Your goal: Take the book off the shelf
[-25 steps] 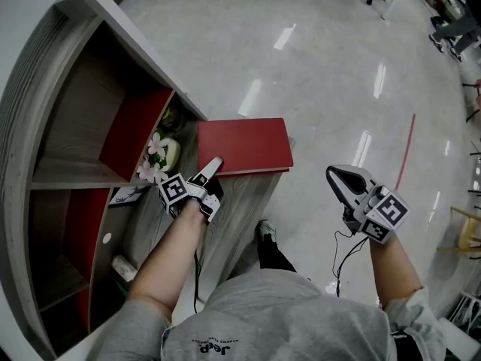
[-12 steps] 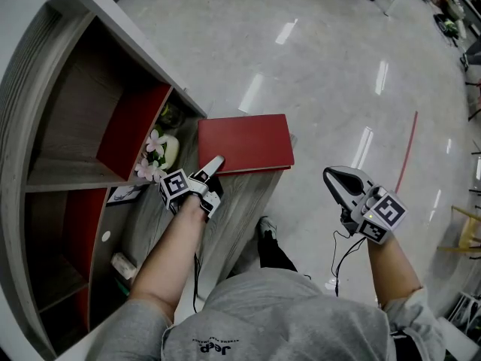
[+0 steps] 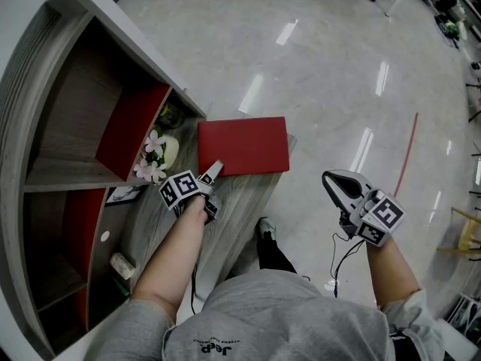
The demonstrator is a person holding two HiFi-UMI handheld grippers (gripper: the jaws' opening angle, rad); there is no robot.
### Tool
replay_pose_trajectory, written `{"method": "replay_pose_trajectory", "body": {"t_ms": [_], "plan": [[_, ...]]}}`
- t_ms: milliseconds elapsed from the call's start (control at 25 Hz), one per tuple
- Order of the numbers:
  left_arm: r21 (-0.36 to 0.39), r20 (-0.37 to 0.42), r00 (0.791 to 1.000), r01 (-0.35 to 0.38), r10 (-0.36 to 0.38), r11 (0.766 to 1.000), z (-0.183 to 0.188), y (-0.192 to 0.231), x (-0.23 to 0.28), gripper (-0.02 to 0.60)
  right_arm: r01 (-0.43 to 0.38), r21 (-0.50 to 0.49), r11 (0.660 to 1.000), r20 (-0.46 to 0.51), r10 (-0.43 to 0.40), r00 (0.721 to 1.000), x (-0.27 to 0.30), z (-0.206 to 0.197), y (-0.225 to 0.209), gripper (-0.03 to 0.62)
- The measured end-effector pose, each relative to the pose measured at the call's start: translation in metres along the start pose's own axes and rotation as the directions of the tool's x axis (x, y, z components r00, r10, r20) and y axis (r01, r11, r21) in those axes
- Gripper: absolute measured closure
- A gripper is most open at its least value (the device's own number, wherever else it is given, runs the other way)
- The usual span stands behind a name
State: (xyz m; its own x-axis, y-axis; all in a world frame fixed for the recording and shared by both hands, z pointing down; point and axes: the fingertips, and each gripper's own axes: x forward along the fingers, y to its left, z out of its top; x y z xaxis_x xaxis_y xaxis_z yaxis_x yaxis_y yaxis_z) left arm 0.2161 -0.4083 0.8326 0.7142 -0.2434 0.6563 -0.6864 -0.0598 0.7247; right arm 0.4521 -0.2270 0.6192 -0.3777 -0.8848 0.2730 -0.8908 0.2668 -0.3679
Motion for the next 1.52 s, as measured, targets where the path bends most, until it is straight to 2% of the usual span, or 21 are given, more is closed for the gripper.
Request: {"method": "replay_pose_trajectory", "body": {"t_ms": [200, 440, 640, 800, 920, 1160, 1240, 1360, 1520], "plan": [[0.018, 0.007, 0.999, -0.043, 0.043, 0.999, -0.001, 0.000, 0.002, 0.160, 0.002, 0.007, 1.000, 0.001, -0.002, 1.000, -0.003, -0.001, -0.001, 0.594], [-0.023, 0.014, 0.997, -0.082, 0.082, 0.996, -0.004, 0.005, -0.001, 0.152, -0.001, 0.008, 1.000, 0.000, 0.001, 1.000, -0.004, -0.002, 0.000, 0.594], [0.046, 0.002, 0.990, -0.140, 0.140, 0.989, -0.009, 0.007, -0.008, 0.155, -0.005, 0.002, 1.000, 0.004, 0.005, 1.000, -0.005, 0.002, 0.003, 0.594], [0.103, 0.030, 0.988, -0.151, 0.149, 0.983, -0.005, 0.005, -0.018, 0.155, -0.016, -0.007, 1.000, 0.010, 0.016, 1.000, -0.002, 0.008, 0.007, 0.594], [0.116, 0.061, 0.991, -0.128, 0.121, 0.985, 0.000, -0.002, -0.028, 0.155, -0.027, -0.015, 1.000, 0.014, 0.028, 1.000, 0.001, 0.013, 0.012, 0.594], [0.150, 0.125, 0.992, -0.033, 0.014, 0.988, 0.004, -0.028, -0.057, 0.164, -0.063, -0.039, 0.997, 0.021, 0.064, 0.998, 0.009, 0.027, 0.023, 0.594], [0.163, 0.149, 0.989, 0.000, -0.024, 0.987, 0.005, -0.037, -0.070, 0.190, -0.075, -0.048, 0.996, 0.023, 0.076, 0.997, 0.011, 0.031, 0.027, 0.594], [0.186, 0.193, 0.977, 0.048, -0.085, 0.981, 0.006, -0.050, -0.094, 0.222, -0.092, -0.058, 0.994, 0.024, 0.094, 0.995, 0.016, 0.038, 0.034, 0.594], [0.241, 0.268, 0.949, 0.101, -0.167, 0.965, 0.011, -0.067, -0.131, 0.279, -0.132, -0.078, 0.988, 0.017, 0.134, 0.991, 0.027, 0.050, 0.046, 0.594]]}}
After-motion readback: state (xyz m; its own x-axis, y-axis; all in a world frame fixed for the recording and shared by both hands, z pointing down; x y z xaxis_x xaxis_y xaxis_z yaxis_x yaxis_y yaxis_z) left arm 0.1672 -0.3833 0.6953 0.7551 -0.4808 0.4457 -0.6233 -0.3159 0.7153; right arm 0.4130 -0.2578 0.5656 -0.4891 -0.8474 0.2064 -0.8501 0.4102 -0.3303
